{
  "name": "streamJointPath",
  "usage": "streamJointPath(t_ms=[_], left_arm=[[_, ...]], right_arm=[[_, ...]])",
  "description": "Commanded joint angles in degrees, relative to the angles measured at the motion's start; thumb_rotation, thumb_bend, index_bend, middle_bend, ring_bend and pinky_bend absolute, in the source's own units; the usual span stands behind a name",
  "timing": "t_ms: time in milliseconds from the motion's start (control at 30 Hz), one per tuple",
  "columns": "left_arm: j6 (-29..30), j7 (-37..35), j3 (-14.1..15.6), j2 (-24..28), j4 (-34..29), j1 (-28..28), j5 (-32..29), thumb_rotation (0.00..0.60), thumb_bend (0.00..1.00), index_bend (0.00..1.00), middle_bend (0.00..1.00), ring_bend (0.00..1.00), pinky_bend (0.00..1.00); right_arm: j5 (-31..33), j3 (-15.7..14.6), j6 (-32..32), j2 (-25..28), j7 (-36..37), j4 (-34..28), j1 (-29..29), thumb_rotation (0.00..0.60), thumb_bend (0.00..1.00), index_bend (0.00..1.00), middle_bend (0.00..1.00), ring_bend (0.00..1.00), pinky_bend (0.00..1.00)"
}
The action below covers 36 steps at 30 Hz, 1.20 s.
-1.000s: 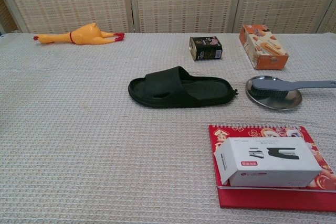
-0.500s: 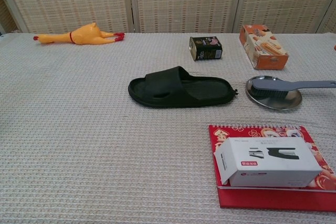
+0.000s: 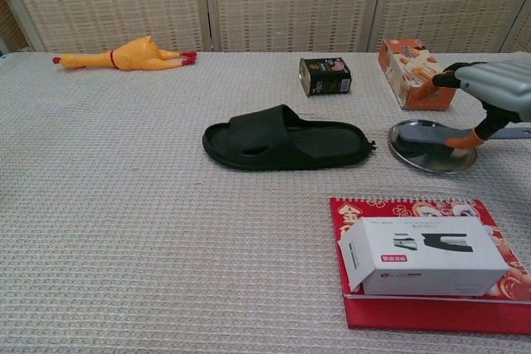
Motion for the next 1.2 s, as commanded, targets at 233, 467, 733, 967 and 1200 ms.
streamJointPath(t_ms=[233, 467, 733, 967, 1200], left_arm=[[-1.05, -0.08, -0.08, -0.02, 0.15, -0.36, -0.70, 0.600, 0.42, 0.00, 0.00, 0.00, 0.10], [-1.65, -0.39, -0.18, 0.00, 0.28, -0.59, -1.23, 0.600, 0.42, 0.00, 0.00, 0.00, 0.10], [-1.75, -1.07, -0.32, 0.23, 0.43, -0.62, -1.64, 0.600, 0.42, 0.00, 0.00, 0.00, 0.10], [-1.51, -1.26, -0.30, 0.22, 0.52, -0.59, -1.44, 0.600, 0.42, 0.00, 0.00, 0.00, 0.10], [-1.56, -1.12, -0.29, 0.13, 0.55, -0.64, -1.44, 0.600, 0.42, 0.00, 0.00, 0.00, 0.10]], right_arm=[[4.14, 0.59, -2.09, -5.39, -0.68, 9.43, 2.80, 0.600, 0.19, 0.28, 0.21, 0.07, 0.11], [5.03, 0.28, -3.12, -8.42, -0.28, 14.24, 4.47, 0.600, 0.19, 0.31, 0.23, 0.08, 0.12], [5.28, -0.45, -3.47, -10.25, 0.58, 16.82, 5.10, 0.600, 0.19, 0.40, 0.29, 0.13, 0.14], [4.97, -0.75, -2.83, -10.64, 1.56, 17.64, 5.19, 0.600, 0.19, 0.47, 0.33, 0.17, 0.19], [4.85, -0.99, -2.52, -10.42, 2.01, 17.66, 5.19, 0.600, 0.19, 0.51, 0.36, 0.19, 0.24]])
